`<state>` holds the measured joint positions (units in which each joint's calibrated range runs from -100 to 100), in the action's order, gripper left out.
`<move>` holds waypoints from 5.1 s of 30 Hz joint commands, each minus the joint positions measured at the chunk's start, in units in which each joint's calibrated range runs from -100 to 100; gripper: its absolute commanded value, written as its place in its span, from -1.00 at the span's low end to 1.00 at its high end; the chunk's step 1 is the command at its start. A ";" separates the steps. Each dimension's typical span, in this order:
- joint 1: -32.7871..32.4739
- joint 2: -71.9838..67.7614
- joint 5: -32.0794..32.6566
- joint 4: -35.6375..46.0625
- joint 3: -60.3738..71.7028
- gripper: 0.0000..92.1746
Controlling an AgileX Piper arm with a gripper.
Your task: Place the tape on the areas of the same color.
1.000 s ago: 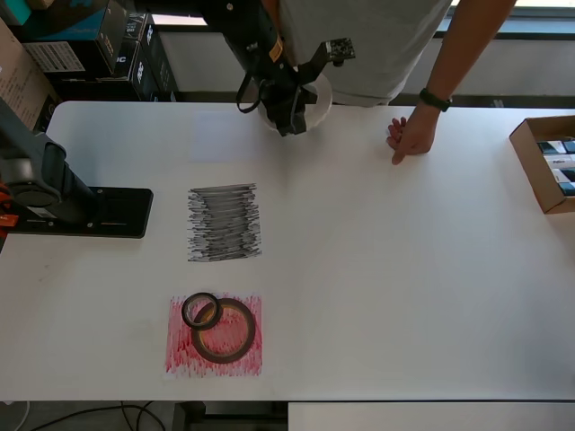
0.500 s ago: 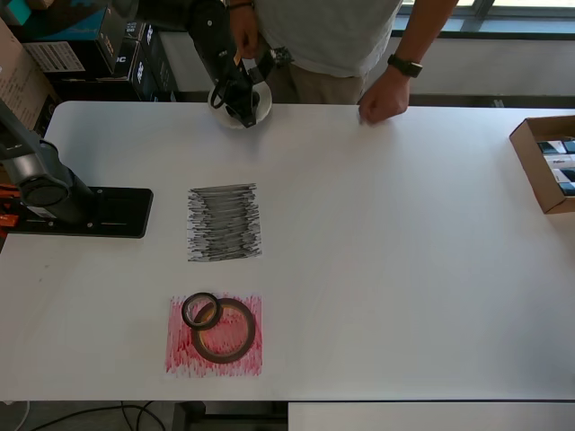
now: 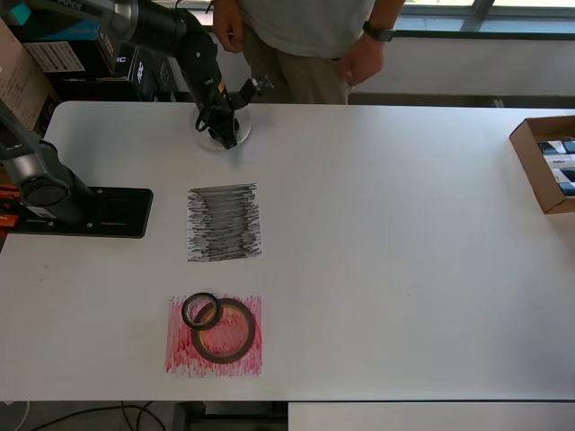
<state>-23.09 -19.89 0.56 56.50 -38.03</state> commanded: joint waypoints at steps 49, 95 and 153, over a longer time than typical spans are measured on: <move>2.16 1.64 0.26 3.53 4.18 0.12; 56.54 24.38 -23.23 11.17 4.27 0.12; 51.88 4.45 -31.50 4.47 1.00 0.12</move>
<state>29.06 -15.83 -30.64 60.74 -36.84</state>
